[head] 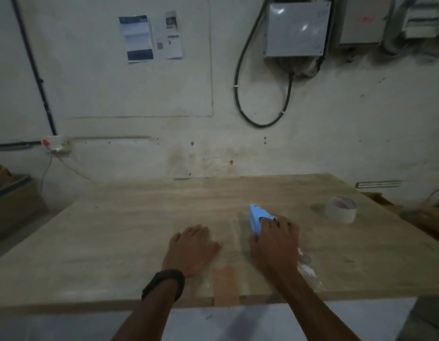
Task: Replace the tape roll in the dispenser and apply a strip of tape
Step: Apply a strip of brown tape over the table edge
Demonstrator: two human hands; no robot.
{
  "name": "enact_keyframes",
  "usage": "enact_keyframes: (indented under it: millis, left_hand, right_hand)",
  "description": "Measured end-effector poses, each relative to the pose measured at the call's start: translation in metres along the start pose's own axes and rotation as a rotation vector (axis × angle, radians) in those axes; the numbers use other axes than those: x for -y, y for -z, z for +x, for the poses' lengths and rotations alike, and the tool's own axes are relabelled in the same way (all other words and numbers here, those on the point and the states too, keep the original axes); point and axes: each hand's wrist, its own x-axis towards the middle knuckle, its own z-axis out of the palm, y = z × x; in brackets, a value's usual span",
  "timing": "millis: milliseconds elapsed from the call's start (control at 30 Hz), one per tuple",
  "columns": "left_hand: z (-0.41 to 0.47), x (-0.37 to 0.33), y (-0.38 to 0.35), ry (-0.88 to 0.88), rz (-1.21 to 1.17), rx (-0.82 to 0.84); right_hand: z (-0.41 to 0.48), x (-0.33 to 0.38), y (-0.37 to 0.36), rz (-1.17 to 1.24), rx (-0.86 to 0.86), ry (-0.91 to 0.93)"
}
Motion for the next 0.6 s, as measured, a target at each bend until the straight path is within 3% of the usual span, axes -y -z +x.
enact_keyframes:
  millis: [433,600]
  left_hand:
    - [0.001,0.0,-0.001,0.013,-0.032,0.007]
    - [-0.008,0.002,0.005,0.074,-0.468,-0.237]
  right_hand:
    - [-0.003,-0.005,0.0,-0.003,-0.017,0.009]
    - [-0.006,-0.005,0.005,0.178,-0.221,0.165]
